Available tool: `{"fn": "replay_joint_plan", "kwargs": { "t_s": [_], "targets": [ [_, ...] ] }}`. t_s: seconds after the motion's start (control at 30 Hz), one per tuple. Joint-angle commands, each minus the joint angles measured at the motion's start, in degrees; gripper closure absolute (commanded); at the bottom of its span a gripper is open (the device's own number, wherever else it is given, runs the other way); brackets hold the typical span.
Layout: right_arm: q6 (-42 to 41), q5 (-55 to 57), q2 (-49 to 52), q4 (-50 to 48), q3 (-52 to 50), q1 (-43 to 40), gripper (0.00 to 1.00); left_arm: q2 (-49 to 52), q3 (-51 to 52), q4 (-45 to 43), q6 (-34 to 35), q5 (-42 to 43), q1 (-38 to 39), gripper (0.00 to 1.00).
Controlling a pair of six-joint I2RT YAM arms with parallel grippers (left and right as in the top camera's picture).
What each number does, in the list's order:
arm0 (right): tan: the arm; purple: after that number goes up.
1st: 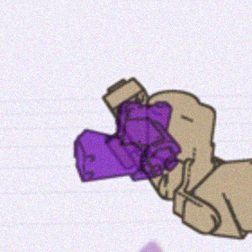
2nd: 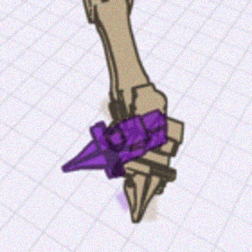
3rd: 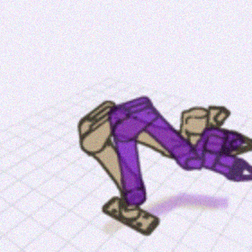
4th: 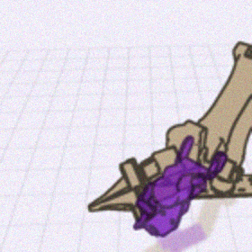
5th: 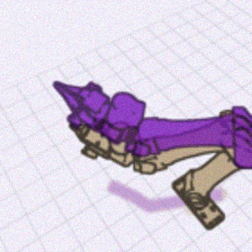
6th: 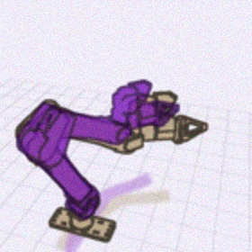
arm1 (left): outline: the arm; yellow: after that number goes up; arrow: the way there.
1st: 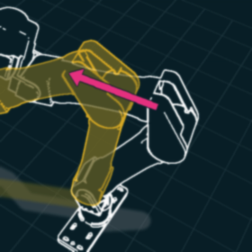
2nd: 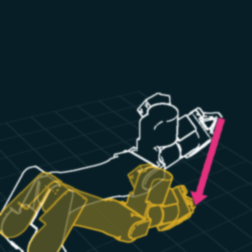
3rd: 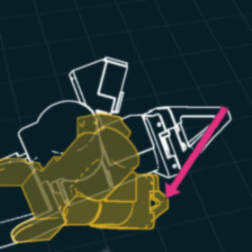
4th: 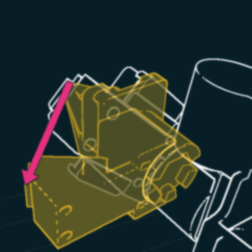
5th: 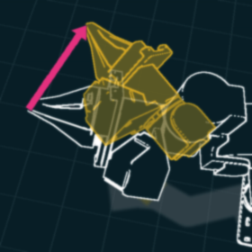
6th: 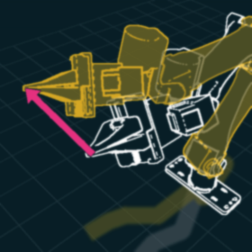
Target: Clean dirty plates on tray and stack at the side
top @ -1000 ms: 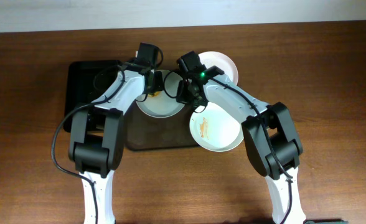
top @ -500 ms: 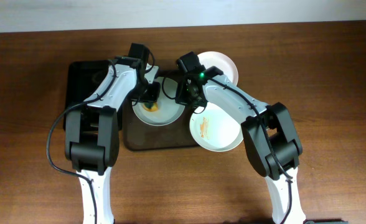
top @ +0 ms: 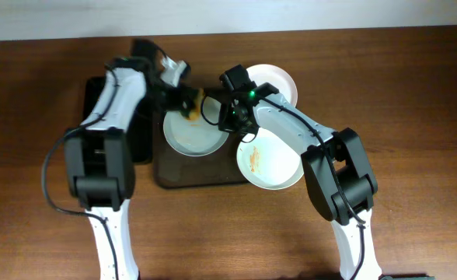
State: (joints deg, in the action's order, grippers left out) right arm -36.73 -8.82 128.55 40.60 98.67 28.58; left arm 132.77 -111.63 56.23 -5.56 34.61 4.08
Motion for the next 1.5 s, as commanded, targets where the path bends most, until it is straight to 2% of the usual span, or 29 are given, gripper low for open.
{"fn": "replay_joint_plan", "kwargs": {
  "t_s": [0.0, 0.13, 0.27, 0.47, 0.63, 0.8, 0.9, 1.03, 1.13, 1.2, 1.23, 1.27, 1.4, 1.47],
  "targets": [
    [5.1, -2.0, -1.5, 0.4, 0.7, -0.5, 0.96, -2.9, -5.2, 0.5, 7.8, 2.8, -4.5, 0.99],
    [9.0, 0.8, -5.1, 1.9, 0.7, -0.5, 0.96, -4.4, -8.3, 1.4, 9.4, 2.7, -8.5, 0.99],
    [11.9, 12.2, -9.9, 4.2, 0.7, 0.9, 0.96, -4.5, -8.3, 2.2, 9.4, 2.6, -10.7, 0.99],
    [12.8, 43.1, -16.8, 6.6, 0.7, 7.4, 0.96, -4.5, -8.3, 3.4, 9.4, -2.0, -11.8, 0.99],
    [12.8, 65.0, -17.2, 6.4, 0.7, 14.2, 0.96, -4.4, -8.3, 3.6, 9.4, -3.0, -11.7, 0.99],
    [12.8, 80.1, -17.2, 5.5, 0.7, 20.0, 0.96, -4.4, -8.3, 3.5, 9.4, -5.5, -11.7, 0.99],
    [14.3, 82.8, -17.2, 5.4, 0.7, 22.1, 0.96, -4.4, -8.3, 3.5, 9.4, -6.9, -11.7, 0.99],
    [13.8, 77.6, -17.3, 4.8, 0.8, 22.6, 0.96, -4.4, -8.3, 3.5, 9.4, -6.8, -11.7, 0.99],
    [11.0, 65.1, -18.1, 5.3, 1.9, 19.3, 0.94, -4.4, -8.3, 3.5, 9.4, -6.8, -11.7, 0.99],
    [8.7, 54.2, -18.7, 7.1, 3.3, 15.0, 0.77, -4.4, -8.3, 3.5, 9.4, -6.9, -11.7, 0.99],
    [8.3, 46.4, -18.9, 8.5, 4.3, 11.8, 0.63, -4.4, -8.3, 3.5, 9.4, -6.9, -11.7, 0.99],
    [7.6, 38.5, -18.9, 10.1, 5.3, 8.3, 0.56, -4.4, -8.2, 3.5, 9.4, -7.1, -11.7, 0.99],
    [7.5, 6.0, -18.3, 15.2, 5.5, -7.9, 0.46, -4.3, -8.2, 3.5, 9.4, -7.1, -11.7, 0.99],
    [7.6, -2.0, -17.3, 17.7, 5.5, -13.9, 0.44, -4.2, -8.2, 3.5, 9.4, -7.1, -11.7, 0.99]
  ]
}}
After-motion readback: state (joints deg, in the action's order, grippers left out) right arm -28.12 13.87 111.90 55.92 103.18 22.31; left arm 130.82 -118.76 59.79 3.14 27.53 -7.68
